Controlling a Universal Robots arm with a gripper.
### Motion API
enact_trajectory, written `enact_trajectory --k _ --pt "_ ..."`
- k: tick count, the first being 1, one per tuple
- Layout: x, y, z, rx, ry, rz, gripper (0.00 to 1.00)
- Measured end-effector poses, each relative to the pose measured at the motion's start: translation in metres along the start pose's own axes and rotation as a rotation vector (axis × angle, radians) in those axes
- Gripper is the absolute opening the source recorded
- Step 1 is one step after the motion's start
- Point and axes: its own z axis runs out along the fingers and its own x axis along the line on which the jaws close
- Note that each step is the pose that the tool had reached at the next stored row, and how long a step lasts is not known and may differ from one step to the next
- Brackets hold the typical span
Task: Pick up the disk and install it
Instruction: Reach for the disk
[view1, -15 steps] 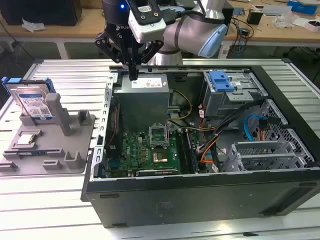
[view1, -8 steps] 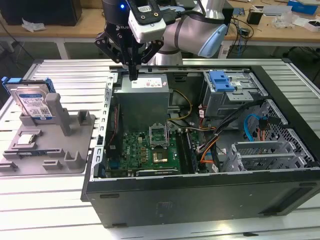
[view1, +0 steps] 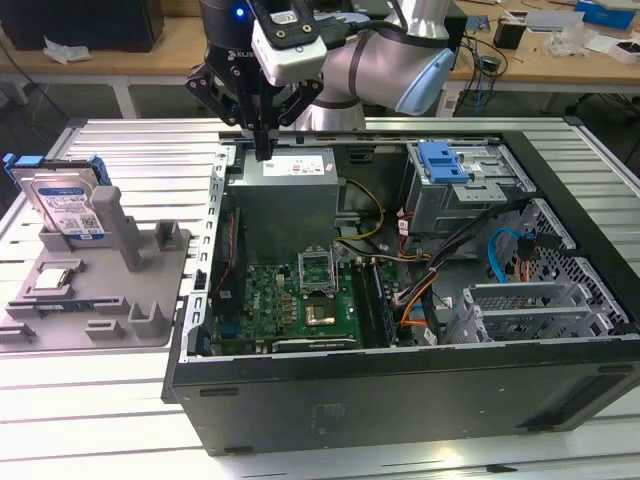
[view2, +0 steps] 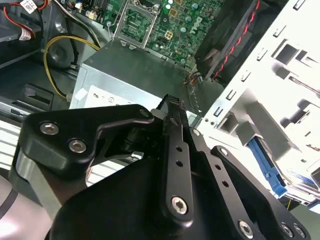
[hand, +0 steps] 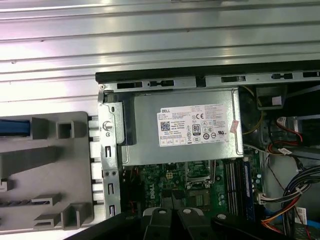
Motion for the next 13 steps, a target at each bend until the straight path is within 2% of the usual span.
enact_trajectory --k 1,2,4,6,8,9,10,13 --pt "0.0019 0.0002 0.0000 -0.0001 0.0000 0.000 0.11" --pt "0.0100 0.0012 -0.0002 0.0000 0.0000 0.000 0.11" --pt "0.0198 0.0025 -0.0003 -0.0001 -0.0001 0.000 0.11" --pt "0.0363 0.0050 -0.0006 0.0000 0.0000 0.001 0.11" --pt "0.0456 0.0063 -0.0008 0.0000 -0.0001 0.001 0.11" --pt "0.0595 0.0079 -0.0011 0.0001 -0.0001 0.002 0.11" --pt "0.0689 0.0089 -0.0012 0.0000 -0.0001 0.002 0.11" --pt "0.0804 0.0102 -0.0014 0.0001 -0.0001 0.003 0.11"
